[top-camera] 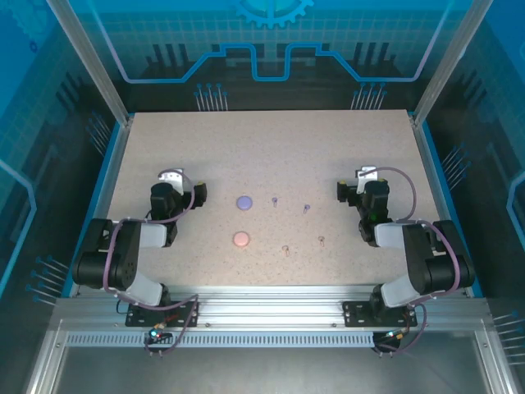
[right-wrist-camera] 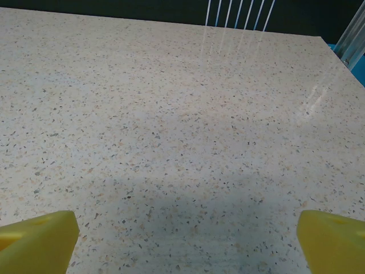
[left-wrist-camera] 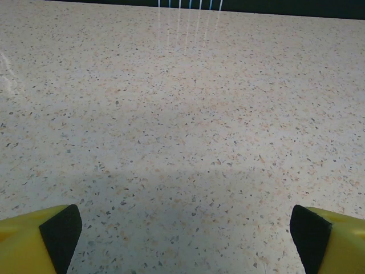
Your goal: Insert wireless bluetooth earbuds into charging case
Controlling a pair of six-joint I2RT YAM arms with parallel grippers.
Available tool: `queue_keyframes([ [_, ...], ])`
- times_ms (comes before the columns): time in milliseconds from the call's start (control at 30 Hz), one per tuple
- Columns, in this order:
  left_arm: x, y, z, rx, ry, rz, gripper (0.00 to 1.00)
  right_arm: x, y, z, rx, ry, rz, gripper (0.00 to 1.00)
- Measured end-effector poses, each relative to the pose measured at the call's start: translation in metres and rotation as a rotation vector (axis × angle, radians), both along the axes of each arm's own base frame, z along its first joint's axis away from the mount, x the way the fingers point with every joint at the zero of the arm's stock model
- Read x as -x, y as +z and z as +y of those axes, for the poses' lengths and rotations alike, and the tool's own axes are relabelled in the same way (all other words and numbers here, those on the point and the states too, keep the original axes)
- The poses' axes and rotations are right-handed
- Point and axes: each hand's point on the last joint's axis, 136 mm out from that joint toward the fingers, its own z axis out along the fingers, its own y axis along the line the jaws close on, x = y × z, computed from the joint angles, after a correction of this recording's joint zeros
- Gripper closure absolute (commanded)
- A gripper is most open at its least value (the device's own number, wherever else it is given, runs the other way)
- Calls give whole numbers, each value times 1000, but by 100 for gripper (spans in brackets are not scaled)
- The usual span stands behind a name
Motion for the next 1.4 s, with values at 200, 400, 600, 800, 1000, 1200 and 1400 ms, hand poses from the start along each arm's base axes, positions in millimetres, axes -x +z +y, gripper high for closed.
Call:
queue_keyframes([
  [200,0,0,0,0,0,0,1,0,0,0,0,0,0,0],
  [400,0,0,0,0,0,0,1,0,0,0,-1,0,0,0],
  [600,0,-1,0,0,-1,5,1,0,0,1,-6,10,1,0],
  [800,1,-2,0,0,0,7,1,0,0,2,-13,15,1,0],
  [1000,3,12,2,5,13,-13,1,0,1,0,-18,0,-2,0],
  [1200,7,34,7,9,46,-36,1,5,1,1,-13,-1,-13,0],
  [1400,11,58,6,19,48,-62,1,0,29,10,8,35,30,0],
])
